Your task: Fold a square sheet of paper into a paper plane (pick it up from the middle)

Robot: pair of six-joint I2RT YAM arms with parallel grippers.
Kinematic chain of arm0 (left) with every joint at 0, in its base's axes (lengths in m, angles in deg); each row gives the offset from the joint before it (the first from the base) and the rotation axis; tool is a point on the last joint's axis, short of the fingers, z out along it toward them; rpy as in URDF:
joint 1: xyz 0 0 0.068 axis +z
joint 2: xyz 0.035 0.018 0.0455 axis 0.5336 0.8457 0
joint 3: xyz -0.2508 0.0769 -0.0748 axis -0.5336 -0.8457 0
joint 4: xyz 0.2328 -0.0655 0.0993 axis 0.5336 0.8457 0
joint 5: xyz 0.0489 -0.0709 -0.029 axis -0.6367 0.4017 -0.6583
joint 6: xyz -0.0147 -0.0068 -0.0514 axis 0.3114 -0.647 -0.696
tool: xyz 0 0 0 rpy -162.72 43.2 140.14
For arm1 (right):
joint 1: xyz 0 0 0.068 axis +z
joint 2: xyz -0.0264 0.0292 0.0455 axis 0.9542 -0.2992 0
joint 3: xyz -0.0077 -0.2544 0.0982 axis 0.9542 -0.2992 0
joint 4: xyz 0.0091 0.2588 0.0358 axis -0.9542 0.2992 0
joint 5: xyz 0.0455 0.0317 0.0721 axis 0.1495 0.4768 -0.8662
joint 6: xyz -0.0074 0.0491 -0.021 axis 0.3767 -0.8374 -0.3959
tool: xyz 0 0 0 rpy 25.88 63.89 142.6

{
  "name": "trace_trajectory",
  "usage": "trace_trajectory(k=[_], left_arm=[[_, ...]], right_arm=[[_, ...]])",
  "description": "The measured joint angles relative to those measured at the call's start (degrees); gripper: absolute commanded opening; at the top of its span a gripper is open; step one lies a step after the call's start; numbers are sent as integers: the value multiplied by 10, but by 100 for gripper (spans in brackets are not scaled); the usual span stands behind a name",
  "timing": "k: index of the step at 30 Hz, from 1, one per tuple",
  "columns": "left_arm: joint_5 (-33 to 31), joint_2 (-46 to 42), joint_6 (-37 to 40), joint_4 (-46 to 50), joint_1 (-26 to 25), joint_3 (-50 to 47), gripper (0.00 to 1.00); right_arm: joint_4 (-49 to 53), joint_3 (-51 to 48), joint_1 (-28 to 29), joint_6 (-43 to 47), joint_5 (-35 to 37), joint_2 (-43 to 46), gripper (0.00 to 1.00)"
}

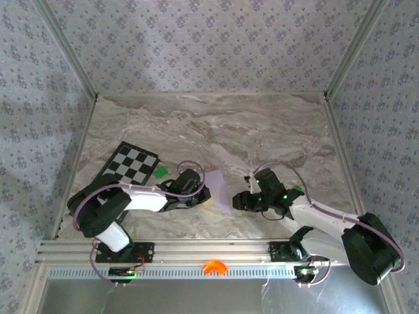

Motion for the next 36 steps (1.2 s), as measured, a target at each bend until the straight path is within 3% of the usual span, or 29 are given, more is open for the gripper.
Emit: trace_trajectory(k=[6, 15, 28, 31, 36], left_arm=[[-19, -40, 5, 27, -3, -6, 19], [-6, -76, 38, 52, 42, -9, 23], [51, -103, 52, 45, 94, -35, 34], [62, -103, 52, 44, 98, -38, 35], [80, -103, 52, 41, 101, -38, 36]], right_arm=[[-3, 4, -14, 10, 45, 3, 45], [-42, 14, -15, 11, 50, -41, 44], [-105, 50, -16, 12, -15, -147, 44], [-113, 68, -16, 14, -29, -180, 40], [-127, 84, -16, 34, -53, -222, 24]])
